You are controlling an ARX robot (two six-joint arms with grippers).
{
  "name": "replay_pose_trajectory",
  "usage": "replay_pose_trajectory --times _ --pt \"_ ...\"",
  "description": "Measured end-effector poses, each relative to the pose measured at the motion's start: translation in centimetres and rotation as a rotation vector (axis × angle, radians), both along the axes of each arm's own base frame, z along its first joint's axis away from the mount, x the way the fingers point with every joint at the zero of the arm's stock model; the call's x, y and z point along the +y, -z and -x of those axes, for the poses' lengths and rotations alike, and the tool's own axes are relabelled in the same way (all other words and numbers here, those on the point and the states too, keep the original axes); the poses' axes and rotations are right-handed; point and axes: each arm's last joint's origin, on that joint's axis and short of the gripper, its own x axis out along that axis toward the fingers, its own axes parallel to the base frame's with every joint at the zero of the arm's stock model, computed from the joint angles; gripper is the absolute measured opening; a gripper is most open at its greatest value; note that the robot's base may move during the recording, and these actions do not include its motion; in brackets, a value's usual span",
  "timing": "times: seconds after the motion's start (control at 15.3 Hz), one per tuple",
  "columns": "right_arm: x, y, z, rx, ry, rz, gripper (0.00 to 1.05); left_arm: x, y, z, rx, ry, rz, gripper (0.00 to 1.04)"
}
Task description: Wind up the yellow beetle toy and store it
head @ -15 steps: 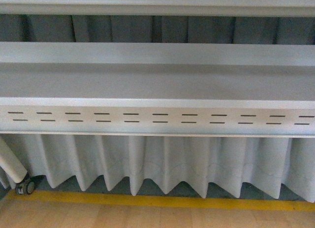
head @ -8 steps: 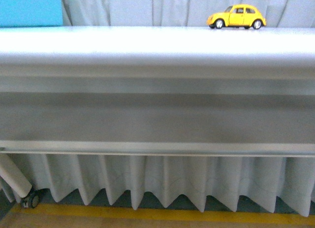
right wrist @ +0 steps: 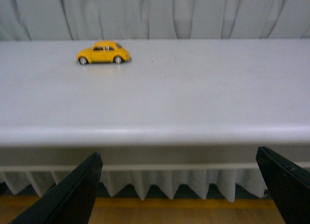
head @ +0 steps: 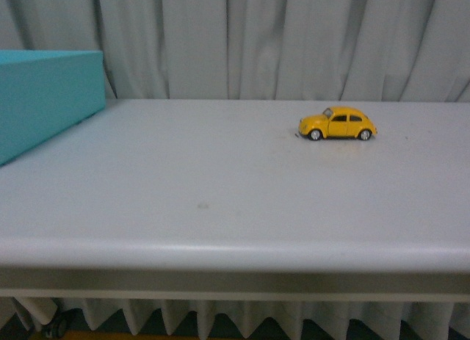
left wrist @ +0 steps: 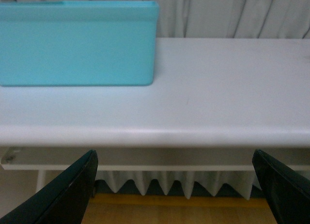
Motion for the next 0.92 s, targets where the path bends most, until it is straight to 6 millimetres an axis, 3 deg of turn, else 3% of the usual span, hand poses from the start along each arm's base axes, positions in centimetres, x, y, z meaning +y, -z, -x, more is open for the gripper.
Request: replay_pose_trajectory --times 0.92 --pt "0.00 -0.02 0.00 -0.002 -0.001 0.000 0.98 0.00 -0.04 0.00 -0.005 0.000 0.000 0.98"
